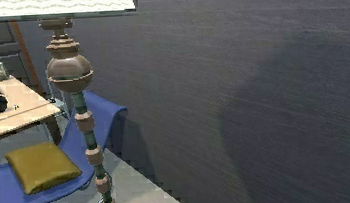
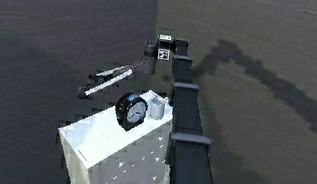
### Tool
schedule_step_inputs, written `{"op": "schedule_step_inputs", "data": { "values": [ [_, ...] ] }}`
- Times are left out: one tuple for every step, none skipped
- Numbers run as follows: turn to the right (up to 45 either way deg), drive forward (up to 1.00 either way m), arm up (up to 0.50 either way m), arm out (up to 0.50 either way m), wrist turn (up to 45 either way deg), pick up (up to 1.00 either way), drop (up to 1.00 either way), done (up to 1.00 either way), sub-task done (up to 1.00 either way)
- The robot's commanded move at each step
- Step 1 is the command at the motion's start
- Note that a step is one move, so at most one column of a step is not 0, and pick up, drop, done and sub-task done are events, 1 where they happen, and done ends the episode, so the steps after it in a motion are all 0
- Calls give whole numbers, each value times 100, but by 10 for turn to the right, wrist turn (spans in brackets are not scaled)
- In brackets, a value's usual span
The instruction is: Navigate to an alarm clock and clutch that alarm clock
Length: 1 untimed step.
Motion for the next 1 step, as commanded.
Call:
{"op": "schedule_step_inputs", "data": {
  "values": [
    [0,0,0,0,450,0,0,0,0]
  ]
}}
